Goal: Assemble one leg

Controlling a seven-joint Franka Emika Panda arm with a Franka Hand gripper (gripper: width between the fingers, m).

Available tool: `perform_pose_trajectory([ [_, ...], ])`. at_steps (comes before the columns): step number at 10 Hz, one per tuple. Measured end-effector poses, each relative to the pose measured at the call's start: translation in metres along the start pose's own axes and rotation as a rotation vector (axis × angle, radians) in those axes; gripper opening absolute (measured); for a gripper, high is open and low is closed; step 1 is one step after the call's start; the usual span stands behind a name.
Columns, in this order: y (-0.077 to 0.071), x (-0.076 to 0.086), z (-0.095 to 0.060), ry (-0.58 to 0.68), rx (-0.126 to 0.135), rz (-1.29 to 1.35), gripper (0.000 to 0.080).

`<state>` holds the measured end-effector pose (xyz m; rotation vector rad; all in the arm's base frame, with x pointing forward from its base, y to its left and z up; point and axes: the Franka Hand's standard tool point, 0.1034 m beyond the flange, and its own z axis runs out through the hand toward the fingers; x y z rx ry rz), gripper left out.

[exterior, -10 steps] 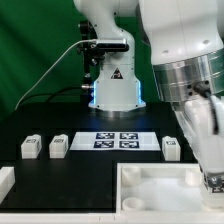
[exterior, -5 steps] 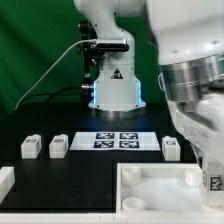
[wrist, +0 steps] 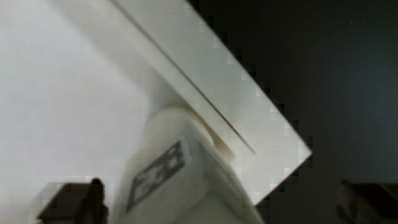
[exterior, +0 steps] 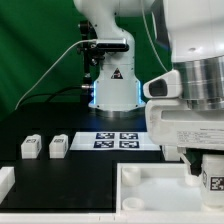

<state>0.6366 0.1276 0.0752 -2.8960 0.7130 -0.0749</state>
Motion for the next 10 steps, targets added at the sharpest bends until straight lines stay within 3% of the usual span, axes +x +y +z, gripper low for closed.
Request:
perform_pose_trajectory([
  [2,-0.001,0.006,-0.003,0.019,-0.003,-0.250,0.0649],
  [4,-0.002,0.005,-0.003,0.017,-0.002,-0.219,0.0621],
  [5,-0.002,0.005,-0.002,0.017,-0.002,-0.219,0.0440],
  [6,0.000,0.006,-0.003,0.019,-0.005,-0.219,0.0440],
  [7,0.004,0.009,-0.003,0.020,-0.006,-0.215,0.0324],
  [10,0.015,0.017,-0.004,0.022,0.010,-0.076,0.0299],
])
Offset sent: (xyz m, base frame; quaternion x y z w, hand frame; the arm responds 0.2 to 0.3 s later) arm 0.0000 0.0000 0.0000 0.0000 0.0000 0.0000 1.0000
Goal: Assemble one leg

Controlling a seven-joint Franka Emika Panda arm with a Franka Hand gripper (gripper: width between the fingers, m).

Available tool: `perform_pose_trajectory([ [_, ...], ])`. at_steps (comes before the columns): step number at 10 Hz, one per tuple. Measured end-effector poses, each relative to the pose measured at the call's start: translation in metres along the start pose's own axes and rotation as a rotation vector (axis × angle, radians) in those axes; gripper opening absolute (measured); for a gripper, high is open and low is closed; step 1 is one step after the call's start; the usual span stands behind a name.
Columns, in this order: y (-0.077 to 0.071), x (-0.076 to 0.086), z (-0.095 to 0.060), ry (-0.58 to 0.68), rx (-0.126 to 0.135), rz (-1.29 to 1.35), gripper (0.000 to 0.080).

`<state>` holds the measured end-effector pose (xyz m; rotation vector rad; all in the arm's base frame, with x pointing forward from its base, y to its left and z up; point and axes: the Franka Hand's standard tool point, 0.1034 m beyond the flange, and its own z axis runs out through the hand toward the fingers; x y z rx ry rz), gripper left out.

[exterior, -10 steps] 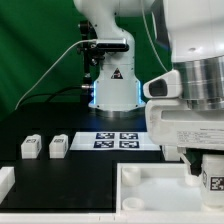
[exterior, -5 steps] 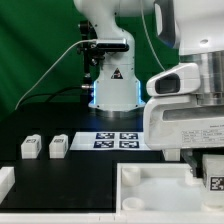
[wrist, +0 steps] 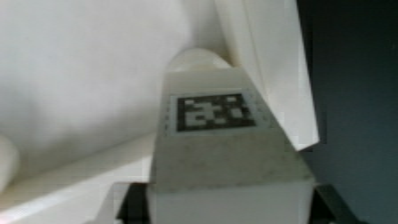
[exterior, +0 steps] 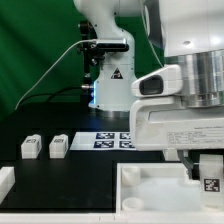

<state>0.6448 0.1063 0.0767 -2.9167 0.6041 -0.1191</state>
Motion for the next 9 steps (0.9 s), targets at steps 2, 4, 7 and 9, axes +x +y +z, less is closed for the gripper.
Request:
perform_pose_trajectory([
  [2,0.0020,-0.0049,0.0014,-0.034,-0.003,0.231,0.0299],
  [4,0.0014,-0.0080,0.0015,-0.065,-0.013,0.427,0.0300],
  [7,0.0026,-0.0087,-0.0017,-0.105,-0.029,0.454,0.0300],
  [9,0.0041,-0.0096,-0.0005,-0.107,-0.030,0.441,0.0298],
])
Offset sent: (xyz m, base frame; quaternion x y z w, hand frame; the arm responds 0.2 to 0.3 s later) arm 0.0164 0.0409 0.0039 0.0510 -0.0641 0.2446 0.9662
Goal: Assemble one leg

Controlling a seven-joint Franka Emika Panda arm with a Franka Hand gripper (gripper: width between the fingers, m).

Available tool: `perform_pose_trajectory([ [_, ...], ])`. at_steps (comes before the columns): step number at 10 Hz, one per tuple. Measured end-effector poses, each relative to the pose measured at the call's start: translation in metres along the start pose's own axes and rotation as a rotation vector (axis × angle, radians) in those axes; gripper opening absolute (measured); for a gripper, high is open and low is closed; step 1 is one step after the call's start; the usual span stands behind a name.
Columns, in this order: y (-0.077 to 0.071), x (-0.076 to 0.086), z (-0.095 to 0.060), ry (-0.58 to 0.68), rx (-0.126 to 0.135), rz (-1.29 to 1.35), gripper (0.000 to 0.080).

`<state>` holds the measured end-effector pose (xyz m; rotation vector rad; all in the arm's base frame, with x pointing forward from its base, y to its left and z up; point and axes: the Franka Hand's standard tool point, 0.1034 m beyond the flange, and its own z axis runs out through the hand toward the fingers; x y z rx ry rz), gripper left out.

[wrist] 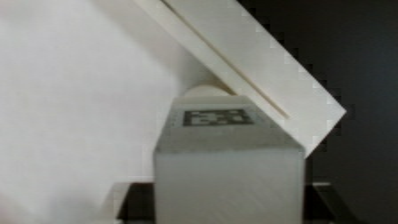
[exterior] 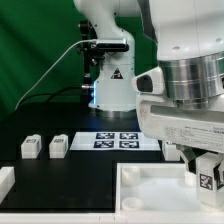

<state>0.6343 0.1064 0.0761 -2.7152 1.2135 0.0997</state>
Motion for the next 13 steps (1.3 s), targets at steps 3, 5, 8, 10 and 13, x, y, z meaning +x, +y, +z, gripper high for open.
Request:
perform_pose_trajectory([
  [3,-0.001,-0.001,0.000,0.002,0.002,-0.052,0.0513],
  [5,-0.005,-0.018,0.002,0.029,0.015,-0.304,0.0643],
  [8,0.002,-0.023,0.002,0.064,0.001,-0.802,0.0648],
  [10,0.003,-0.021,0.002,0.066,-0.007,-0.994,0.0649],
  [13,0.001,-0.018,0.002,0.074,-0.012,-1.050,0.0563],
])
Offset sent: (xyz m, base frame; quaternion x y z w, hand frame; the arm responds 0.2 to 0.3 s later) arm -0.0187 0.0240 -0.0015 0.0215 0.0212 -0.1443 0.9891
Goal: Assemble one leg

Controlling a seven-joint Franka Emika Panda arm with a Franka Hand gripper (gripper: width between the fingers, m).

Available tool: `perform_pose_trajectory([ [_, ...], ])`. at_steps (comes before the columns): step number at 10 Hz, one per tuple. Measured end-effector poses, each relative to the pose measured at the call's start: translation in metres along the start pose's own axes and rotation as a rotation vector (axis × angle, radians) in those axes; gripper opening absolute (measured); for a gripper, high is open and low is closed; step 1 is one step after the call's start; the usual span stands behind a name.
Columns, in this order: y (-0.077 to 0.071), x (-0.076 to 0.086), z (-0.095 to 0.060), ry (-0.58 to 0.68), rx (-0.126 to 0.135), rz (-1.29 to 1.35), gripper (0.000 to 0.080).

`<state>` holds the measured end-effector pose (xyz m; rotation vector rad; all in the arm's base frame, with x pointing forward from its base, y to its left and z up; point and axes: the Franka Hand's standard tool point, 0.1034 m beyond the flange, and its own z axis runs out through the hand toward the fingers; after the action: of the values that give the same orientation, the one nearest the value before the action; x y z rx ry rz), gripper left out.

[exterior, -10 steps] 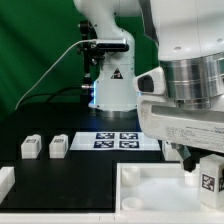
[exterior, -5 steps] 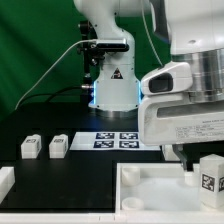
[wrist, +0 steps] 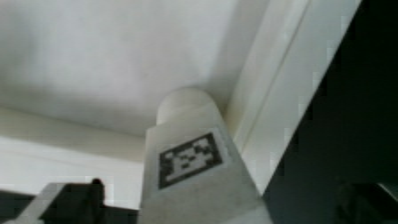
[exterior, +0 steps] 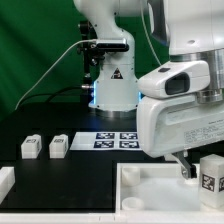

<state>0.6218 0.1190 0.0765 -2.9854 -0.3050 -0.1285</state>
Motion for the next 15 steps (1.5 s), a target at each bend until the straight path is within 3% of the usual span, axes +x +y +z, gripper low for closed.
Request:
perform_pose_trajectory([
  [1,0.000,0.000,0.000,-0.001,0.001,0.047,0.0421],
  [2,0.000,0.000,0.001,-0.001,0.001,0.139,0.0421],
  [3,0.002,-0.001,0.001,-0.002,-0.002,0.255,0.0298],
  [5,0.002,-0.001,0.001,-0.003,0.005,0.487,0.0298],
  [10,-0.004,0.011,0.005,-0.117,0.041,1.527,0.0298],
  [13,0.002,0.013,0.004,-0.140,0.048,1.845,0.0298],
  [15,0.001,0.012,0.005,-0.141,0.045,1.852,0.0297],
])
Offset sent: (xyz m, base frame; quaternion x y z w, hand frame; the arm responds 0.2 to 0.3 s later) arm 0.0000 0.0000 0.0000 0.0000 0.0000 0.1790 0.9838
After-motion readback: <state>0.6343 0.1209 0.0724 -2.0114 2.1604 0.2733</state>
